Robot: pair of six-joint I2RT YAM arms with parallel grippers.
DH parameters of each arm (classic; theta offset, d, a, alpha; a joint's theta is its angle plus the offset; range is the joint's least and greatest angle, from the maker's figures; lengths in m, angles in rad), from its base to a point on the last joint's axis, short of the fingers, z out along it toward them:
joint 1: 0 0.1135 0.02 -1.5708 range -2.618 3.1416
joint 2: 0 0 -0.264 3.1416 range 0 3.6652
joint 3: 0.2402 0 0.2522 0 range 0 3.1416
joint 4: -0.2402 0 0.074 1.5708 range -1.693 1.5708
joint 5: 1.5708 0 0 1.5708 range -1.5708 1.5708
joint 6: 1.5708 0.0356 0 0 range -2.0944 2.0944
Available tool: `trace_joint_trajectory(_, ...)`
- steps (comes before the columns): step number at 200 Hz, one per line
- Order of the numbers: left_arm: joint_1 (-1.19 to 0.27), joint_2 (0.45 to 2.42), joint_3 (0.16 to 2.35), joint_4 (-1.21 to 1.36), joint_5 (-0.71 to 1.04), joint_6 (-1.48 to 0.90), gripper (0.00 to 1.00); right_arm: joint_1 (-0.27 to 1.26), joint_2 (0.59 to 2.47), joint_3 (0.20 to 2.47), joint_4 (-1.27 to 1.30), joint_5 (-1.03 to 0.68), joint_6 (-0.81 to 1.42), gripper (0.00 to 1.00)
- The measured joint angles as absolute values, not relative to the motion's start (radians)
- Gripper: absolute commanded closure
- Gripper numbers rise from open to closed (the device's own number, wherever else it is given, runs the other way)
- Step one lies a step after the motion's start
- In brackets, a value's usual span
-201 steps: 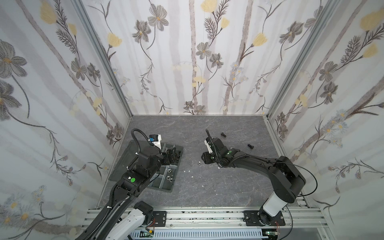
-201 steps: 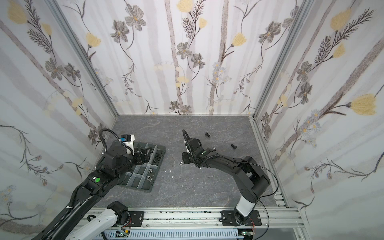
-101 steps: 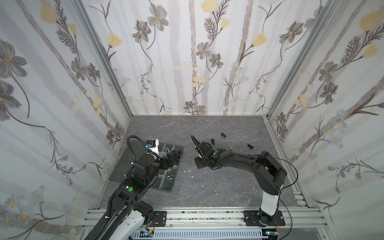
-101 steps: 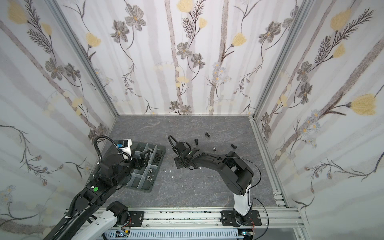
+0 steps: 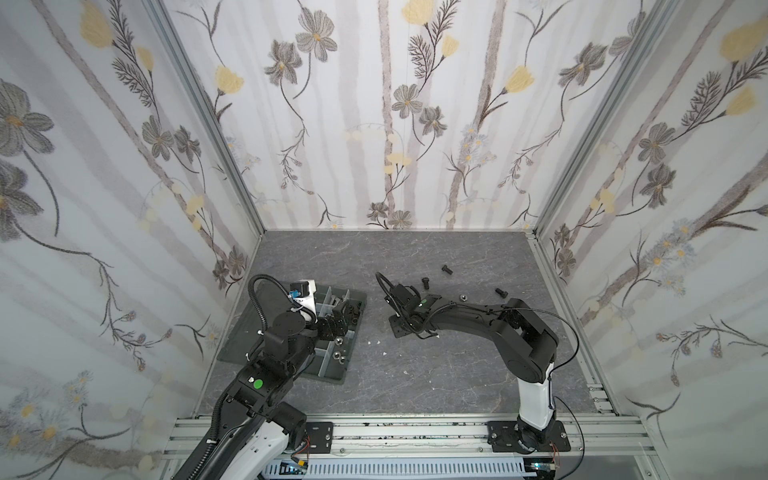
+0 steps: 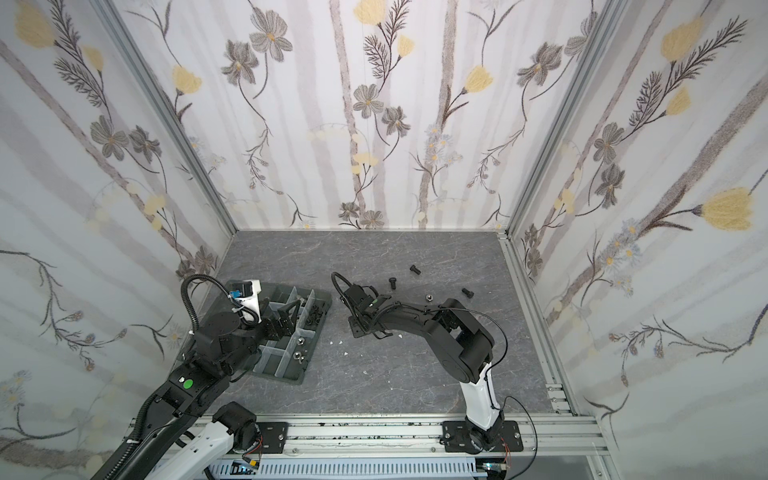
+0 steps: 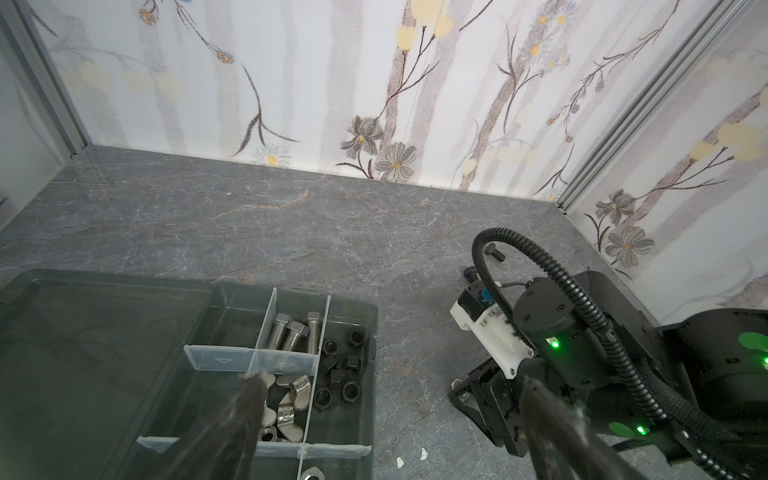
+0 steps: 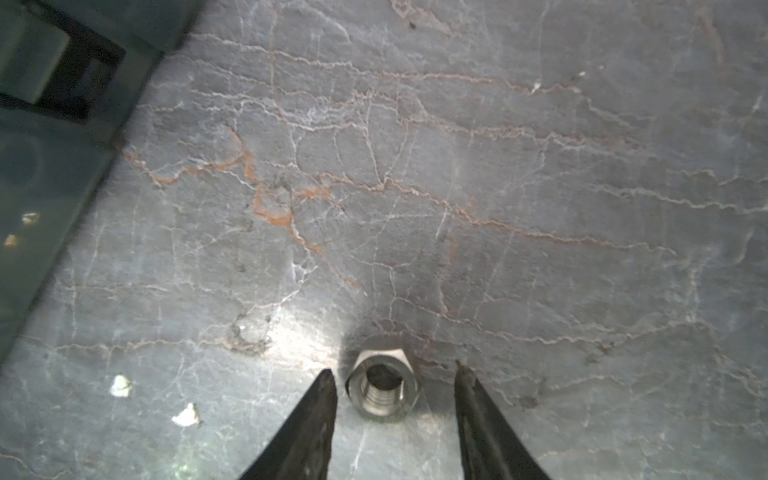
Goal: Sort the screws and nuts into containers
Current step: 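Lower the right gripper onto the silver hex nut and close on it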
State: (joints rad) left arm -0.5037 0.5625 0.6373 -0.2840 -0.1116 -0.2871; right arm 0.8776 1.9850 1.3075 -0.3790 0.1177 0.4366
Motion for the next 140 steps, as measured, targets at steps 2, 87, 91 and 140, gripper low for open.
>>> trace_joint_trajectory(2,-0.504,0.562,0.637,-0.284,-0.112,-0.287,0.04,0.878,1.987,1.309,-0.379,0.118,0.437,0.54)
trace_joint_trajectory(87,-0.501,0.556,0.635,-0.284,-0.111,-0.284,0.03,0.885,2.01,1.332,-0.39,0.112,0.445,0.75)
trace_joint_trajectory(91,-0.501,0.556,0.634,-0.284,-0.111,-0.284,0.03,0.886,2.01,1.332,-0.39,0.112,0.445,0.77)
trace_joint_trajectory(140,-0.501,0.545,0.634,-0.284,-0.123,-0.284,0.02,0.895,1.996,1.333,-0.397,0.107,0.455,0.82)
